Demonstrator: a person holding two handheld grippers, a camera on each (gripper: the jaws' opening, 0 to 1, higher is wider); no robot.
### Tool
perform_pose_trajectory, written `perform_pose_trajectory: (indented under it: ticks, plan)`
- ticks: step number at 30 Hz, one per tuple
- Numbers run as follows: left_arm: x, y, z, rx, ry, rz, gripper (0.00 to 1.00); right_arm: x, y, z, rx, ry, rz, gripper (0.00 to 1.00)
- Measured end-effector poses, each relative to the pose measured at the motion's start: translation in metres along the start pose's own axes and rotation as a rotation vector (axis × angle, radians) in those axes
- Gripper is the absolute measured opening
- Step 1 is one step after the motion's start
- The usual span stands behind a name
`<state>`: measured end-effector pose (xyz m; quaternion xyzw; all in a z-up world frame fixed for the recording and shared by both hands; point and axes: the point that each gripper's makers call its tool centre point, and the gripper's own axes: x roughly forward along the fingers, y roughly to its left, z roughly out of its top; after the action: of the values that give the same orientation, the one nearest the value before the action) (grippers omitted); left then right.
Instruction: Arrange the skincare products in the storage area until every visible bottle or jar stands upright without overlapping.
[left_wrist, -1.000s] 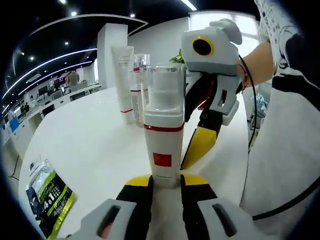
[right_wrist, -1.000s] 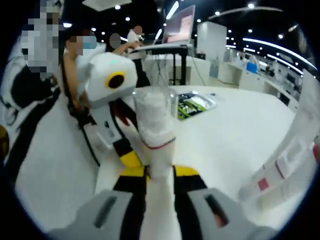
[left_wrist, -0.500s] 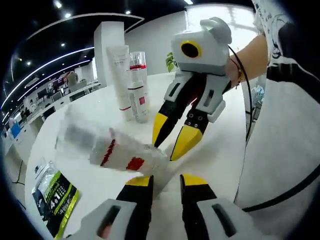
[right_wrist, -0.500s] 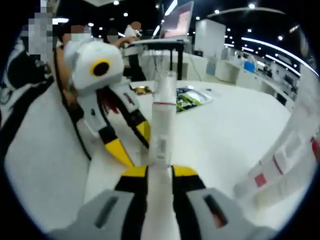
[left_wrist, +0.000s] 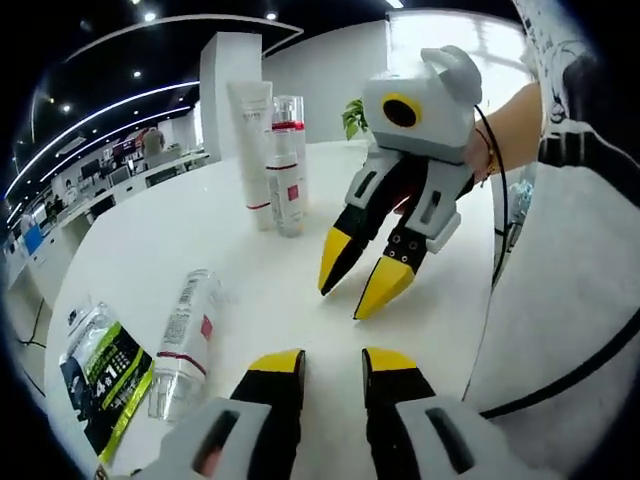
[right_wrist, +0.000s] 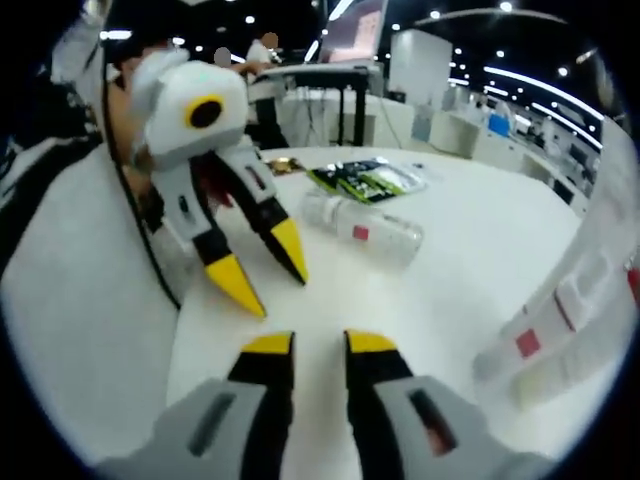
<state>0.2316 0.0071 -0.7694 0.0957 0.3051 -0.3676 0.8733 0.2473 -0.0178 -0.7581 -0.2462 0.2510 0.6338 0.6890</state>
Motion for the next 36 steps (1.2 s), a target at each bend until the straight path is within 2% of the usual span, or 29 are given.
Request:
perform_pose_trajectory:
  ticks: [4,10,14,19,23,24,26,29,32,36]
  plan:
    - [-0.003,0.002,-0.003,-0.019,0.012,0.020,0.23,-0.002,-0.004,0.020,-0.043,-0.028,-0.008,0.19]
    - [-0.014,0.010,-0.011,-0.057,0.023,0.073,0.23,0.004,-0.011,0.055,-0.225,-0.015,0.003,0.22]
    - [-0.020,0.016,-0.014,-0.079,0.024,0.110,0.23,0.012,-0.017,0.075,-0.399,0.026,0.005,0.23]
    - [-0.030,0.022,-0.018,-0.092,0.020,0.146,0.24,0.023,-0.027,0.087,-0.632,0.128,0.024,0.25]
    - [-0.036,0.027,-0.023,-0.104,0.018,0.165,0.24,0.032,-0.026,0.095,-0.733,0.176,0.084,0.28]
    - [-0.039,0.029,-0.025,-0.109,0.019,0.174,0.24,0.037,-0.025,0.097,-0.781,0.210,0.122,0.28]
    - [-0.042,0.031,-0.029,-0.118,0.021,0.182,0.24,0.043,-0.028,0.097,-0.839,0.244,0.135,0.27]
    - [-0.048,0.034,-0.033,-0.123,0.029,0.193,0.24,0.056,-0.032,0.091,-0.975,0.337,0.194,0.27]
    - [-0.053,0.037,-0.039,-0.133,0.035,0.206,0.24,0.063,-0.034,0.088,-1.042,0.385,0.228,0.29]
    - [-0.059,0.043,-0.043,-0.161,0.019,0.227,0.24,0.075,-0.039,0.085,-1.078,0.427,0.274,0.29]
